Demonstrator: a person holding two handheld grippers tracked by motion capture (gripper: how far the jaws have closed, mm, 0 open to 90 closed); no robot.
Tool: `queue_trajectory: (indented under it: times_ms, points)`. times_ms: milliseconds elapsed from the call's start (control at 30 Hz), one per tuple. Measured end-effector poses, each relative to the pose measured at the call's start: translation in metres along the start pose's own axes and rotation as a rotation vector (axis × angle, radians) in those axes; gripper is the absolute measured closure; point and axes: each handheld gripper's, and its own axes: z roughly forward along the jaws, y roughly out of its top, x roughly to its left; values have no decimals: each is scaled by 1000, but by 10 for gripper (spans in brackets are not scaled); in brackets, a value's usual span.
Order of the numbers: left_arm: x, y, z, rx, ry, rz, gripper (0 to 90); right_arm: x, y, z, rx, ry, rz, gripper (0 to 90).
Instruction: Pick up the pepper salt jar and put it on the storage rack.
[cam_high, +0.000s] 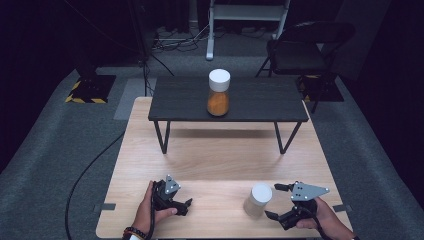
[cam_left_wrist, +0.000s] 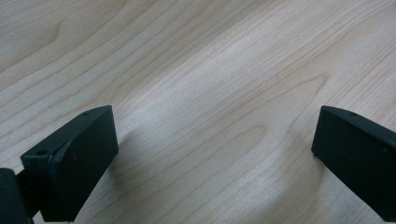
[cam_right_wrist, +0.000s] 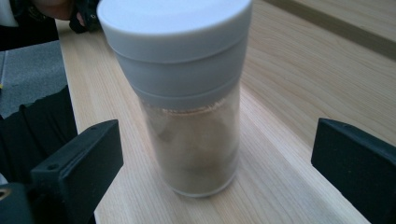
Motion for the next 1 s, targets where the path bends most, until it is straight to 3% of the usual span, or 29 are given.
queue_trajectory:
  times_ms: [567, 767, 1000]
  points:
    - [0, 0, 0, 1, 0, 0, 4, 4, 4, 16, -51, 20, 15, 29]
    - [0, 0, 0, 2, -1, 0, 4, 5, 0, 21, -94, 17, 32, 147]
    - [0, 1, 0, 2, -2, 2, 4, 7, -5, 25, -127, 21, 13, 297]
